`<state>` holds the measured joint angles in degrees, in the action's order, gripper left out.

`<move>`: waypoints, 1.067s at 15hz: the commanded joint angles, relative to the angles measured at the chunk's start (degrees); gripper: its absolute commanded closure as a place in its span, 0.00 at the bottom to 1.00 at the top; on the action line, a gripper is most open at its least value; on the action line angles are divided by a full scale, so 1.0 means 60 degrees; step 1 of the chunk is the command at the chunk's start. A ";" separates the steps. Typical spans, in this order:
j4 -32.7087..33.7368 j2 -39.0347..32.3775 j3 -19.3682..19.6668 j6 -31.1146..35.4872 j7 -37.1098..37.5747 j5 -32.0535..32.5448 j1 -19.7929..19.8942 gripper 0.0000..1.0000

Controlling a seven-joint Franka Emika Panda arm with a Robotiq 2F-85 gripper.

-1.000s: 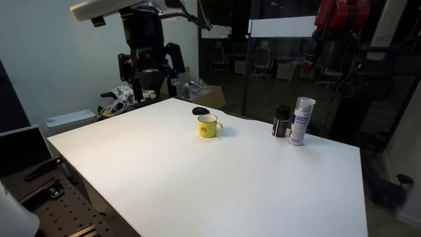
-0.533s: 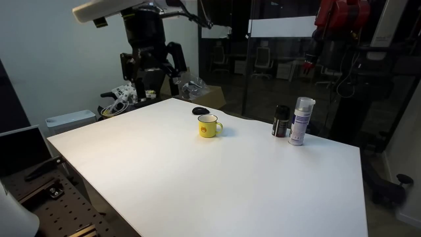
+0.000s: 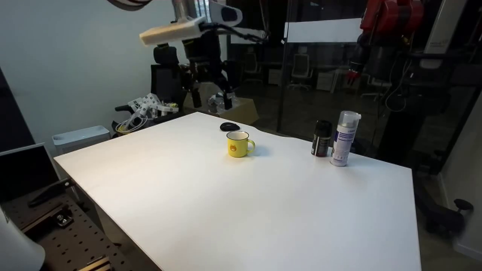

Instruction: Move the yellow mug to the left

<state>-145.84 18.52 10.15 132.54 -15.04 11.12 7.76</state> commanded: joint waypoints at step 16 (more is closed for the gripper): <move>0.4248 -0.5134 -0.0891 0.1141 -0.0534 -0.3068 -0.0327 0.00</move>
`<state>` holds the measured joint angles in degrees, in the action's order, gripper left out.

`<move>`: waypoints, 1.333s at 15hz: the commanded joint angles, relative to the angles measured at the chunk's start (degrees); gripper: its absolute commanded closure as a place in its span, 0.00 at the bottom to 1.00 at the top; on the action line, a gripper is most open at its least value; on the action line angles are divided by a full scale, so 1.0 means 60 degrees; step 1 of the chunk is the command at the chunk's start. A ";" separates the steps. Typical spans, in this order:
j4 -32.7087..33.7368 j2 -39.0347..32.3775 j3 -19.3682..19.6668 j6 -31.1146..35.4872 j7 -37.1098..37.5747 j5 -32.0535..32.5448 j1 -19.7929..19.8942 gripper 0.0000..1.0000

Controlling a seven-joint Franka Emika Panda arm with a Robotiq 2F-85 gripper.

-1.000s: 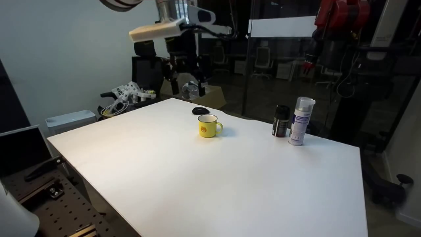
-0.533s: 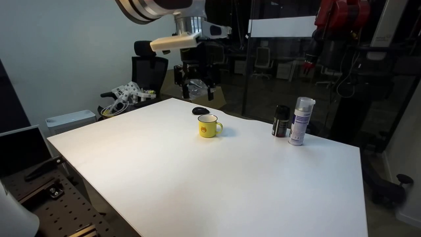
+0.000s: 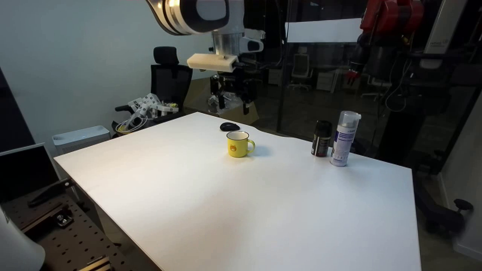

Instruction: Move the yellow mug to the left

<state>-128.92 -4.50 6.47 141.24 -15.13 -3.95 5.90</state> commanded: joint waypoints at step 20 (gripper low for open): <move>0.3946 -0.4033 -0.0449 -0.0160 0.1128 -0.0168 0.0291 0.00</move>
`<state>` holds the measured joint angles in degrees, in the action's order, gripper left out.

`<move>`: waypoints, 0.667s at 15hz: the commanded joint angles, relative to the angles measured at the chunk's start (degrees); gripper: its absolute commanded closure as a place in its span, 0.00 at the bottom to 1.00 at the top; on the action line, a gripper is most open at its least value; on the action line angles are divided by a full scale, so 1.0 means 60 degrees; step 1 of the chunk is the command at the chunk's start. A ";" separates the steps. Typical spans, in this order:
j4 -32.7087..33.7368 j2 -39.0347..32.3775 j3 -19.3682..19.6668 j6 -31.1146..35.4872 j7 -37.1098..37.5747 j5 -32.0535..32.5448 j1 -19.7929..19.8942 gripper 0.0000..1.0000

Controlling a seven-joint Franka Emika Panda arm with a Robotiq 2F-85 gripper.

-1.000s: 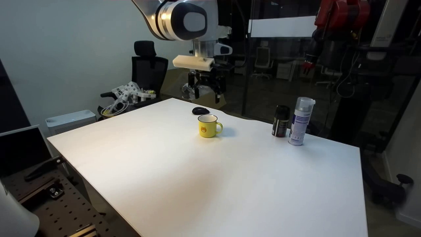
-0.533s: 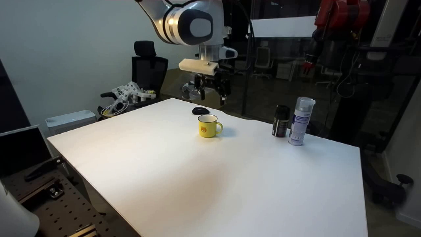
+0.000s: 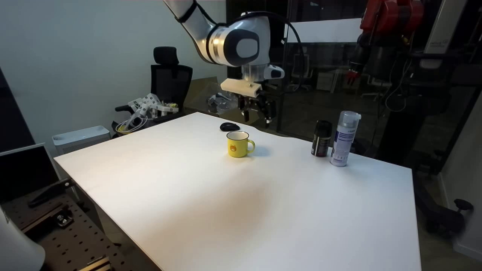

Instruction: Move the yellow mug to the left

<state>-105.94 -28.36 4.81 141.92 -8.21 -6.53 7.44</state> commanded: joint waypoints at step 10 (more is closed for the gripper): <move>0.0543 -0.0692 -0.0237 -0.1021 0.0223 0.1011 -0.0332 0.00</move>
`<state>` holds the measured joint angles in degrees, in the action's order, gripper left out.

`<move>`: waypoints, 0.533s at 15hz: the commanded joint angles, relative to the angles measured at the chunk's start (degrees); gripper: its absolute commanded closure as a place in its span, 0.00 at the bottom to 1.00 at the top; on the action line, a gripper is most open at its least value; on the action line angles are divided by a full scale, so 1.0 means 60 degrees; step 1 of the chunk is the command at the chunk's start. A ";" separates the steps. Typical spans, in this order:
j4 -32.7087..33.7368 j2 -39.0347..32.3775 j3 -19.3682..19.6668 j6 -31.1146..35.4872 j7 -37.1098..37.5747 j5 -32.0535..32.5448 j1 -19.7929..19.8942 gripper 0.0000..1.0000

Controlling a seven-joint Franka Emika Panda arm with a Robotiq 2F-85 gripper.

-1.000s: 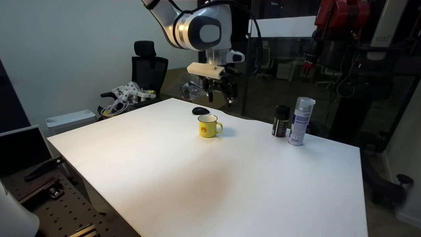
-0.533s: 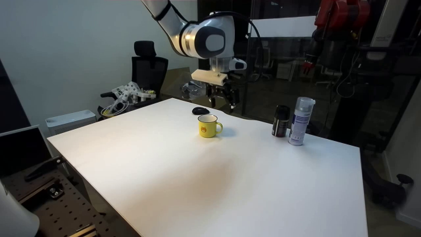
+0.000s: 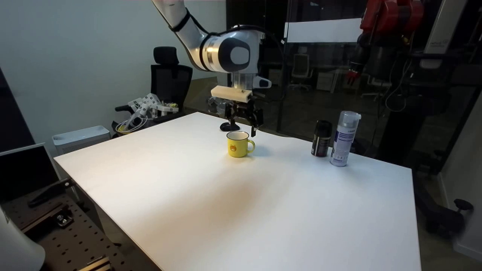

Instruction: Move the yellow mug to the left

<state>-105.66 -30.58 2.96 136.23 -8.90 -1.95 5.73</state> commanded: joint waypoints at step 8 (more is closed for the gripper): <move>0.0810 -0.0762 0.0038 0.0161 0.0544 0.0138 -0.0023 0.00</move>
<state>-103.66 -32.89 3.03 137.61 -8.76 -1.38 5.82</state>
